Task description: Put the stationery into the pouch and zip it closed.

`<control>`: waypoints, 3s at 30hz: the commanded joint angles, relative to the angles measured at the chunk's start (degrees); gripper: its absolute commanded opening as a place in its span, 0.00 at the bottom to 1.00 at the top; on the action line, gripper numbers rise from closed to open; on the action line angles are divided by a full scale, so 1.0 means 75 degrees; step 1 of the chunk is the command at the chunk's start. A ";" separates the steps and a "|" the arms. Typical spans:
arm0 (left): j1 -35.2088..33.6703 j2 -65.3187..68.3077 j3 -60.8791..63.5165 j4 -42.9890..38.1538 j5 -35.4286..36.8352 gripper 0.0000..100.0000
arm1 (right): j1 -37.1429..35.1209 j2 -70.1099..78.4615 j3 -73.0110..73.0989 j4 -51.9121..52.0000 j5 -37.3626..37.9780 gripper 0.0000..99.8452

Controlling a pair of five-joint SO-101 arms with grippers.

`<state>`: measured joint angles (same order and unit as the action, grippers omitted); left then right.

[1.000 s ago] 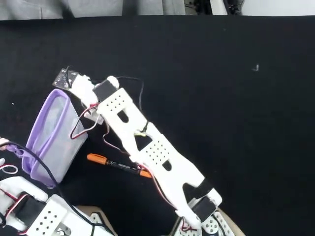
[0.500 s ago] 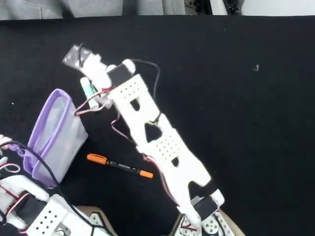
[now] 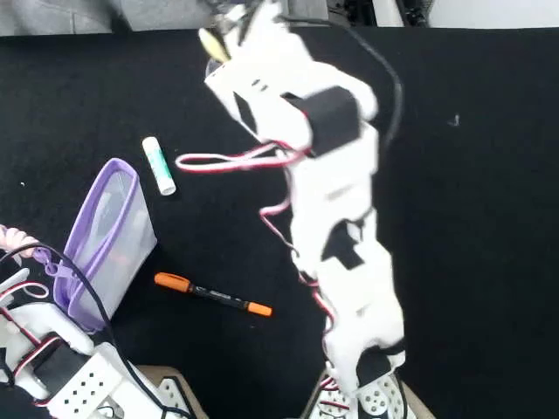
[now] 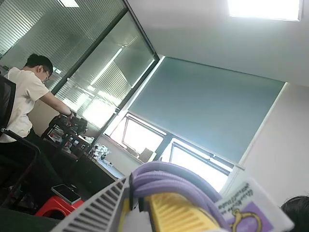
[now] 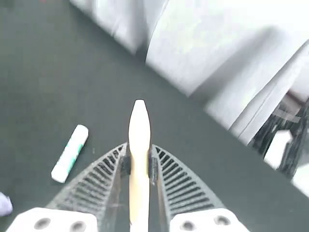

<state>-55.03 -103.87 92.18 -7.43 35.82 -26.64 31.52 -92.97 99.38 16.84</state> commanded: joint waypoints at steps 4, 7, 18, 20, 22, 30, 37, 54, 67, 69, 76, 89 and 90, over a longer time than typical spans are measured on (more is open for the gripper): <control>0.0100 -0.0047 -0.0041 -0.0070 -0.0047 0.03 | -0.0797 -0.1319 -0.0334 -0.0223 -0.1430 0.01; 0.0100 -0.0047 -0.0041 -0.0070 -0.0023 0.03 | -0.1336 -0.1424 -0.0358 -0.0105 -0.1676 0.01; 0.0381 -0.0047 -0.0041 -0.0070 -0.0035 0.03 | -0.2133 -0.2256 -0.0358 0.0023 -0.2848 0.01; 0.0568 -0.0047 -0.0018 -0.0070 -0.0035 0.03 | -0.2297 -0.2210 -0.0346 0.0023 -0.3024 0.01; 0.0733 -0.0047 0.0053 -0.0082 -0.0047 0.03 | -0.2497 -0.2069 -0.0358 -0.0059 -0.3095 0.01; 0.0838 -0.0047 0.0088 -0.0082 -0.0047 0.03 | -0.3423 -0.1377 -0.0358 -0.1594 -0.3024 0.01; 0.0838 -0.0047 0.0147 -0.0082 -0.0047 0.03 | -0.3411 -0.0311 -0.0369 -0.2837 -0.3024 0.01; 0.0791 -0.0047 0.0147 -0.0117 -0.0047 0.03 | -0.3352 0.0522 -0.0381 -0.2825 -0.3704 0.01; 0.0779 -0.0047 0.0147 -0.0105 -0.0047 0.03 | -0.3634 -0.1928 -0.0381 -0.0340 -0.3739 0.01; 0.0779 -0.0047 0.0147 -0.0094 -0.0047 0.03 | -0.3645 -0.2409 -0.0381 0.0023 -0.3739 0.01; 0.0779 -0.0047 0.0147 -0.0094 -0.0047 0.03 | -0.3587 -0.3710 -0.0170 0.0246 -0.3716 0.01; 0.0779 -0.0047 0.0147 -0.0105 -0.0047 0.03 | -0.3634 -0.6171 0.3112 -0.0070 -0.3727 0.01; 0.0791 -0.0047 0.0147 -0.0105 -0.0047 0.03 | -0.3634 -0.6230 0.3440 -0.0340 -0.3716 0.01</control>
<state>-49.23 -103.96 93.76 -7.43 35.91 -53.45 -11.74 -72.75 99.38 -11.03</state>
